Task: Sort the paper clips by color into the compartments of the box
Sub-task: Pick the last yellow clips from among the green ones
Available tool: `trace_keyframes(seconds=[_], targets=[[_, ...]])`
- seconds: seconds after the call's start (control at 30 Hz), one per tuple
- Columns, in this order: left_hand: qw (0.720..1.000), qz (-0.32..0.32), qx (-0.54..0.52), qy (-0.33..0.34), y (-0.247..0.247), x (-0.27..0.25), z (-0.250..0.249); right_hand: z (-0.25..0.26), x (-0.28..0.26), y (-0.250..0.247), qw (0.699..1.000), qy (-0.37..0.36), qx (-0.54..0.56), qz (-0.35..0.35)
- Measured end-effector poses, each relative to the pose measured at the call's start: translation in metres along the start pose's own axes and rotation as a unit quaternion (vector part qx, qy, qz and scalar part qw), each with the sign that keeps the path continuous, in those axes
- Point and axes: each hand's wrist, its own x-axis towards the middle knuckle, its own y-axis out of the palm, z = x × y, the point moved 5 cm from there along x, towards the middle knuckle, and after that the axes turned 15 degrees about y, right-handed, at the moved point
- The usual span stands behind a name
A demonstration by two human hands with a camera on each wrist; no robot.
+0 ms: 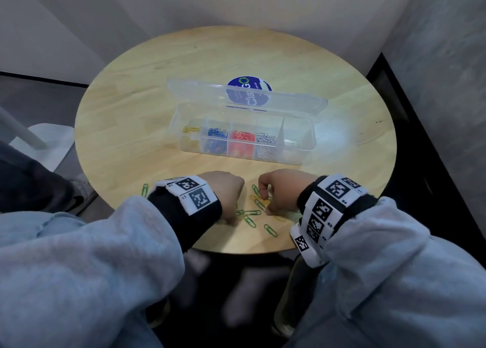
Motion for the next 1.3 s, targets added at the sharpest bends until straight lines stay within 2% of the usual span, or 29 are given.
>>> trace_keyframes(seconds=[0.23, 0.37, 0.53, 0.67, 0.87, 1.03, 1.17, 1.3], targets=[[0.998, -0.055, -0.022, 0.022, 0.003, -0.004, 0.005, -0.004, 0.003, -0.007, 1.0, 0.005, 0.019, -0.002], [0.997, -0.062, -0.007, 0.048, 0.005, -0.003, 0.0, -0.003, 0.004, -0.004, 1.0, 0.001, 0.001, -0.001], [0.998, -0.057, -0.022, 0.035, 0.007, -0.003, 0.001, 0.002, 0.001, -0.003, 0.998, 0.003, -0.055, 0.016], [0.997, -0.059, -0.05, 0.031, 0.01, -0.003, 0.003, 0.002, 0.004, 0.0, 0.998, 0.025, -0.059, 0.018], [0.994, -0.078, -0.042, 0.057, 0.006, -0.005, -0.002, -0.004, 0.004, -0.003, 0.999, 0.028, -0.005, 0.034], [0.995, -0.07, -0.04, 0.051, 0.009, -0.005, 0.001, -0.021, -0.002, -0.023, 0.993, 0.033, 0.103, 0.041], [0.995, -0.075, -0.05, 0.038, 0.007, -0.005, 0.006, -0.034, -0.001, -0.026, 0.976, 0.03, 0.201, 0.072], [0.994, -0.083, -0.062, 0.028, 0.006, -0.003, 0.009, -0.035, 0.001, -0.015, 0.962, 0.056, 0.243, 0.113]])
